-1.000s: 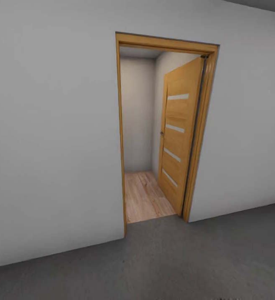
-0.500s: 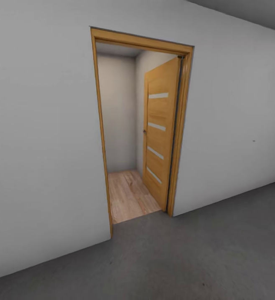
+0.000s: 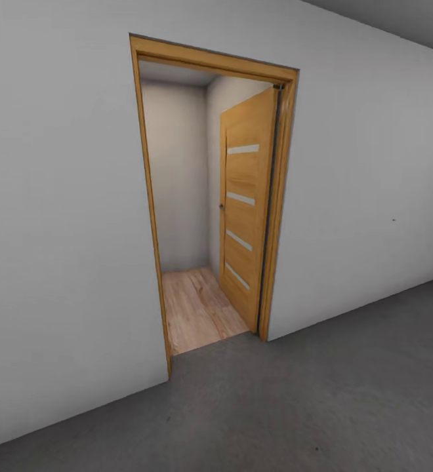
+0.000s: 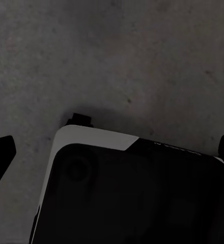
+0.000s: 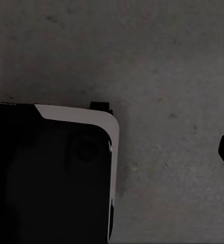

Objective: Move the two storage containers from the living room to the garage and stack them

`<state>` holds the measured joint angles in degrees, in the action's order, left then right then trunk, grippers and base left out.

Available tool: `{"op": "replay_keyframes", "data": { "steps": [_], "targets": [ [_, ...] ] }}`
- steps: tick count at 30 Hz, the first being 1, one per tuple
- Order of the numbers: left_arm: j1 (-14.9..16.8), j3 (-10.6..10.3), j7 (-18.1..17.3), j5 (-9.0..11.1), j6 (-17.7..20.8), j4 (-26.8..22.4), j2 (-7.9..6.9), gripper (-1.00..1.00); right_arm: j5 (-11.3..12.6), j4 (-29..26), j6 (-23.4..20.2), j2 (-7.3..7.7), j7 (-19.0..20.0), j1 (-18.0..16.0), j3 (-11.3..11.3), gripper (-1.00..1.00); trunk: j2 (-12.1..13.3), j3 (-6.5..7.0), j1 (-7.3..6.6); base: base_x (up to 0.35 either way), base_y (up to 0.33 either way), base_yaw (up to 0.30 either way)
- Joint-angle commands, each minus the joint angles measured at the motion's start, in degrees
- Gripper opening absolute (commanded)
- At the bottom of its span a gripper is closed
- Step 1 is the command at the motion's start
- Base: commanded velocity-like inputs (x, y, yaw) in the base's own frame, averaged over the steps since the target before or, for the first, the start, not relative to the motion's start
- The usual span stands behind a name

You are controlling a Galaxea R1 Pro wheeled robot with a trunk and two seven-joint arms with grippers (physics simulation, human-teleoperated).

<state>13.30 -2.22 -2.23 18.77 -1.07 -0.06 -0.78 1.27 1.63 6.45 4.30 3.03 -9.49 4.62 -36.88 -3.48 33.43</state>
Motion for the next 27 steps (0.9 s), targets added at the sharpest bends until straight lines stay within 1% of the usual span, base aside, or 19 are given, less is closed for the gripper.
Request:
{"op": "replay_keyframes", "data": {
  "steps": [1,9,14,20,27],
  "targets": [
    [0.05,-0.24,-0.23,0.49,-0.08,0.06,-0.01,1.0,0.14,0.17,0.36,0.01,0.11,-0.09,0.42,1.0,-0.08,-0.1,0.04,0.299,0.0,-0.002],
    [0.05,-0.25,-0.23,0.49,0.01,0.07,-0.03,1.0,-0.01,0.18,0.4,-0.07,0.05,-0.09,0.39,1.0,-0.08,-0.1,0.04,0.315,0.0,0.0],
    [0.05,-0.24,-0.23,0.54,0.02,0.07,-0.1,1.0,-0.11,0.2,0.4,-0.15,0.05,-0.09,0.31,1.0,-0.08,-0.1,0.04,0.321,-0.071,0.0],
    [0.05,-0.24,-0.23,0.52,0.1,0.06,-0.1,1.0,-0.12,0.19,0.33,-0.25,0.05,-0.09,0.37,1.0,-0.08,-0.1,0.04,0.318,-0.151,0.0],
    [0.05,-0.24,-0.23,0.54,0.04,0.06,-0.18,1.0,-0.12,0.21,0.31,-0.34,0.05,-0.09,0.39,1.0,-0.08,-0.1,0.04,0.296,-0.211,0.0]
  ]
}}
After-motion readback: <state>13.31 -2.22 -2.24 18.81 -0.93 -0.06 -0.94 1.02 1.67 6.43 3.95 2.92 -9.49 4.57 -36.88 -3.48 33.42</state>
